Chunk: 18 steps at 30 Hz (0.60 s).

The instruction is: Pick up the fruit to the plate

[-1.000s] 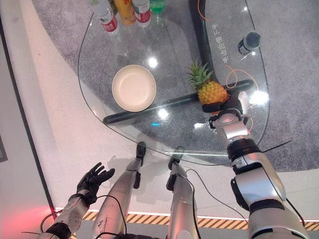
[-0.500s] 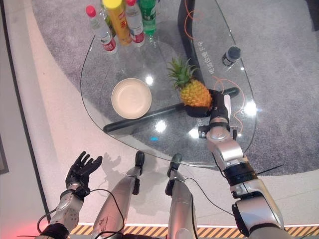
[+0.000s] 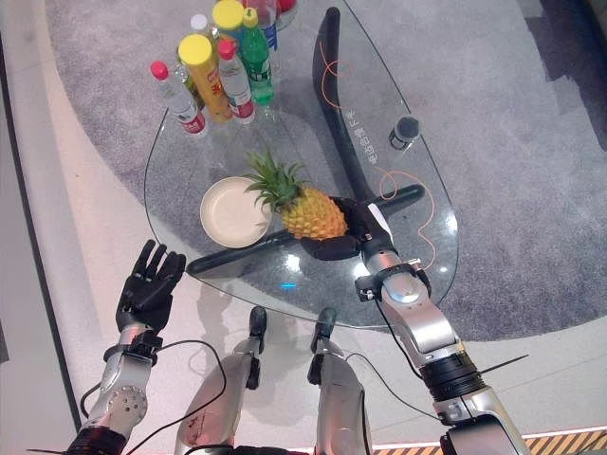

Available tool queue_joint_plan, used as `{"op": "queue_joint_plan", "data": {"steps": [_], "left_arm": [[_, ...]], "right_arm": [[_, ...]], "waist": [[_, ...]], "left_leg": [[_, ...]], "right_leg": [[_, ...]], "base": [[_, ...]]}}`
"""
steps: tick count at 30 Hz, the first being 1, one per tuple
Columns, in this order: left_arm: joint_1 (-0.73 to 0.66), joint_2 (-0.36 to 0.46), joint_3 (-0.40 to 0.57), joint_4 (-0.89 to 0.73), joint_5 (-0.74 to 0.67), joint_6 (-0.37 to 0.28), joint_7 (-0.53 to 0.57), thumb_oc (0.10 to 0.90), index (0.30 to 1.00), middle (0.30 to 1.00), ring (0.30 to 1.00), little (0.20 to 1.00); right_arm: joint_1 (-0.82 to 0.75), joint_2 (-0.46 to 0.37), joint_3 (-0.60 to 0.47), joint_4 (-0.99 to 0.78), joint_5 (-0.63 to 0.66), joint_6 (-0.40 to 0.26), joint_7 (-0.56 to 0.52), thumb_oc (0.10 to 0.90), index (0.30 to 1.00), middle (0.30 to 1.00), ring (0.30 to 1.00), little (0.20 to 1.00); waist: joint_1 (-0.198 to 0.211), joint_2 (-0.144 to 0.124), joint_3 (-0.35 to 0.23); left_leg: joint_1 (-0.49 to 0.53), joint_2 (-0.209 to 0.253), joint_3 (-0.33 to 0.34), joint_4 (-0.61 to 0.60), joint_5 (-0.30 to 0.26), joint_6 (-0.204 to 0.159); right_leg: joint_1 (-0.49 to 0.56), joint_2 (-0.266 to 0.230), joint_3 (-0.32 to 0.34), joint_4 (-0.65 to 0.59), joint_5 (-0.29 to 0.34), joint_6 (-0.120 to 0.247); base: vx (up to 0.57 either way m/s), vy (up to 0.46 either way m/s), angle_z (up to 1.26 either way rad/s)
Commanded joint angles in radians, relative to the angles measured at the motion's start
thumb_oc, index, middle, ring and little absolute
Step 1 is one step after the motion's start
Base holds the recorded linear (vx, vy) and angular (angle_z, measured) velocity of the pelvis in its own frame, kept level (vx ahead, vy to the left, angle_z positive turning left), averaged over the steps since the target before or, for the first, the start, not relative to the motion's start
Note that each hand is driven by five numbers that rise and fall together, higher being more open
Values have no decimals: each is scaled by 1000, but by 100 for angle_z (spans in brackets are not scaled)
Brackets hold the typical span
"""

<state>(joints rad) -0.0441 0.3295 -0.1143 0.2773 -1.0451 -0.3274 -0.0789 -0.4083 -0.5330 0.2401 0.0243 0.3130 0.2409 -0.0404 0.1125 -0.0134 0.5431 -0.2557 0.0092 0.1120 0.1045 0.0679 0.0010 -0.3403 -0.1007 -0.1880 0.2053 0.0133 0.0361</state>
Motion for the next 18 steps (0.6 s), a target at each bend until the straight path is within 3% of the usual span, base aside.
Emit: {"op": "queue_joint_plan", "data": {"steps": [1,9,18], "left_arm": [[-2,78,-23,-196,-12,-20,-94,800,900,900,900,900],[-48,127,-126,-363,-4,49,-146,800,900,900,900,900],[-86,160,-202,-415,30,79,-144,800,900,900,900,900]], "right_arm": [[-74,-28,-26,-221,0,-169,45,100,300,300,300,200],[-69,-27,20,-256,5,-197,34,100,300,300,300,200],[-57,-18,77,-294,1,-214,80,100,300,300,300,200]], "waist": [[2,13,-23],[-2,18,-23],[-8,20,-23]], "left_leg": [[10,-47,2,112,-122,8],[-9,-64,-8,132,-127,19],[-21,-82,-18,142,-127,28]], "right_leg": [[62,23,-69,94,-79,12],[65,25,-67,82,-69,11],[63,25,-53,73,-59,17]], "base": [[0,0,0],[1,6,2],[3,12,2]]}}
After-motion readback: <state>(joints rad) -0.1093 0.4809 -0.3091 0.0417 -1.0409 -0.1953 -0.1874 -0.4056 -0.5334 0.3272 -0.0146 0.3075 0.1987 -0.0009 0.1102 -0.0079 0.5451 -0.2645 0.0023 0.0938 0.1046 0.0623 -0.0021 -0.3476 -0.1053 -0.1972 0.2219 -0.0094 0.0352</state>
